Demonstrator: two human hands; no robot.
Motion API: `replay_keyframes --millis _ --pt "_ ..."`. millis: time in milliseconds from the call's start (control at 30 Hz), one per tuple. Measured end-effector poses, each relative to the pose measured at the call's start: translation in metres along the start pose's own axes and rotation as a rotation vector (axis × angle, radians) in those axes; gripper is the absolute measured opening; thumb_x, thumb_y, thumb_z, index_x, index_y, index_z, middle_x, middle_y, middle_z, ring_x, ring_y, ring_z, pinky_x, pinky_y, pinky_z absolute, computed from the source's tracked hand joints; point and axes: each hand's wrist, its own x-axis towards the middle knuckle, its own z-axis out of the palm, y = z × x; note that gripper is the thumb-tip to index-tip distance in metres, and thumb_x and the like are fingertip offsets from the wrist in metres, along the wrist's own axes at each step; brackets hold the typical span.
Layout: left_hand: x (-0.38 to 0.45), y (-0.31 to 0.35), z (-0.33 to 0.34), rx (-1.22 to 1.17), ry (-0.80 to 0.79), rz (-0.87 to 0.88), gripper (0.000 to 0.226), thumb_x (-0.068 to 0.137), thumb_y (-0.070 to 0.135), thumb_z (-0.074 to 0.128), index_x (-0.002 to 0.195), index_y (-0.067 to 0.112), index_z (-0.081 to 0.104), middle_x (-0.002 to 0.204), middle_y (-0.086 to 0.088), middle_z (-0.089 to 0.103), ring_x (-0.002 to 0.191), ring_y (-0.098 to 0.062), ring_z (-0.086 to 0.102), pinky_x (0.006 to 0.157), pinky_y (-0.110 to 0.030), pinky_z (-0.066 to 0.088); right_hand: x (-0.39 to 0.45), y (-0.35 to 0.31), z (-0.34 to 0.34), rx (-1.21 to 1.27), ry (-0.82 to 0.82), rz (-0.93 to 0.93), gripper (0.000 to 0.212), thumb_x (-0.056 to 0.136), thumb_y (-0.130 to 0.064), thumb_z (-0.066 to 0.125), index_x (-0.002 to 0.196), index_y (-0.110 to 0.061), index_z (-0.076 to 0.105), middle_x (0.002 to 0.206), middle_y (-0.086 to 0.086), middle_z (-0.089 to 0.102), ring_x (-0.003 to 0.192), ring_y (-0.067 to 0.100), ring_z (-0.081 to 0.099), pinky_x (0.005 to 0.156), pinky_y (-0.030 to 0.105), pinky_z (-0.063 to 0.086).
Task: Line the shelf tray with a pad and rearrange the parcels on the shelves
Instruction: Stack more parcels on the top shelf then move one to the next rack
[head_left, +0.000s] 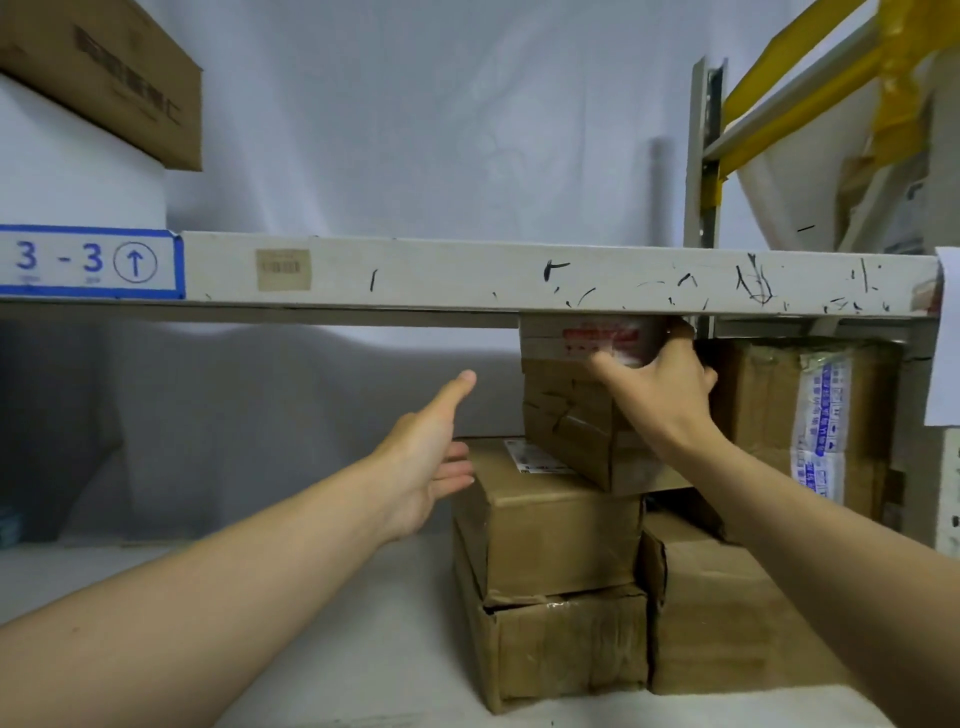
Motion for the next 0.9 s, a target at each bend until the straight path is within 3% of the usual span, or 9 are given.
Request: replay_keyframes --millis 100,233,300,400,567,667,767,833,900 --pt "-0.001 0.006 -0.004 -0.074 -0.06 -0.027 0.085 0.086 0.058 0.063 0.151 0.014 0.032 0.14 -0.024 0.05 0.114 -0.037 0.061 0.098 -0.044 0.054 0.001 0.001 0.001 0.003 -0.012 0.009 0.074 0.063 -0.066 0.063 0.116 -0.015 0.054 0.113 0.006 0.061 0.122 0.035 0.044 0.099 0.042 0.029" --pt "0.0 0.01 -0.005 -0.054 -0.099 -0.016 0.086 0.085 0.057 0.066 0.153 0.018 0.03 0.145 -0.02 0.047 0.114 -0.035 0.062 0.1 -0.044 0.053 -0.001 -0.016 0.005 0.001 -0.099 0.037 0.054 0.06 -0.065 0.062 0.088 -0.02 0.061 0.096 0.005 0.067 0.113 0.036 0.053 0.111 0.049 0.027" --pt "-0.001 0.011 -0.005 -0.057 -0.116 -0.02 0.086 0.084 0.057 0.067 0.153 0.019 0.03 0.145 -0.019 0.047 0.114 -0.035 0.062 0.1 -0.044 0.053 0.001 -0.02 0.005 0.004 -0.144 0.077 0.054 0.057 -0.067 0.064 0.081 -0.02 0.065 0.093 0.004 0.071 0.113 0.038 0.057 0.114 0.052 0.03" --pt "-0.001 0.013 -0.002 -0.086 -0.138 -0.033 0.087 0.084 0.056 0.068 0.153 0.02 0.029 0.145 -0.02 0.046 0.113 -0.035 0.062 0.1 -0.045 0.053 0.007 -0.017 0.002 0.009 -0.21 0.125 0.058 0.053 -0.066 0.07 0.091 -0.023 0.07 0.101 -0.001 0.072 0.115 0.035 0.058 0.109 0.057 0.04" --pt "0.001 0.02 0.005 -0.199 -0.154 -0.062 0.091 0.083 0.056 0.069 0.154 0.019 0.026 0.147 -0.024 0.042 0.116 -0.038 0.061 0.1 -0.045 0.053 0.017 -0.006 -0.002 0.064 -0.252 0.127 0.06 0.05 -0.062 0.079 0.099 -0.027 0.069 0.108 -0.004 0.071 0.116 0.033 0.06 0.107 0.061 0.041" --pt "0.005 0.03 0.009 -0.273 -0.164 -0.074 0.091 0.084 0.056 0.069 0.155 0.019 0.025 0.147 -0.026 0.04 0.116 -0.037 0.061 0.1 -0.045 0.053 0.009 -0.024 -0.008 0.093 -0.316 0.123 0.049 0.062 -0.045 0.08 0.106 -0.025 0.069 0.109 -0.002 0.071 0.112 0.026 0.062 0.101 0.047 0.049" --pt "0.01 0.038 0.015 -0.342 -0.156 -0.097 0.091 0.085 0.053 0.07 0.155 0.019 0.023 0.149 -0.027 0.036 0.116 -0.038 0.061 0.097 -0.045 0.055 0.012 -0.025 -0.012 0.104 -0.413 0.117 0.036 0.079 -0.026 0.076 0.112 -0.014 0.067 0.109 0.004 0.067 0.105 0.022 0.06 0.077 0.028 0.047" --pt "0.015 0.042 0.018 -0.382 -0.152 -0.115 0.087 0.086 0.05 0.07 0.154 0.019 0.025 0.15 -0.028 0.036 0.118 -0.039 0.06 0.098 -0.046 0.054 0.014 -0.025 -0.013 0.092 -0.455 0.131 0.028 0.082 -0.026 0.072 0.107 -0.014 0.066 0.107 0.003 0.063 0.099 0.019 0.056 0.075 0.028 0.042" --pt "0.022 0.047 0.02 -0.419 -0.158 -0.119 0.068 0.086 0.047 0.071 0.138 0.016 0.041 0.143 -0.027 0.044 0.118 -0.041 0.059 0.101 -0.049 0.052 0.015 -0.028 -0.013 0.076 -0.495 0.158 0.025 0.081 -0.032 0.07 0.101 -0.018 0.065 0.107 0.003 0.061 0.099 0.02 0.054 0.081 0.033 0.04"
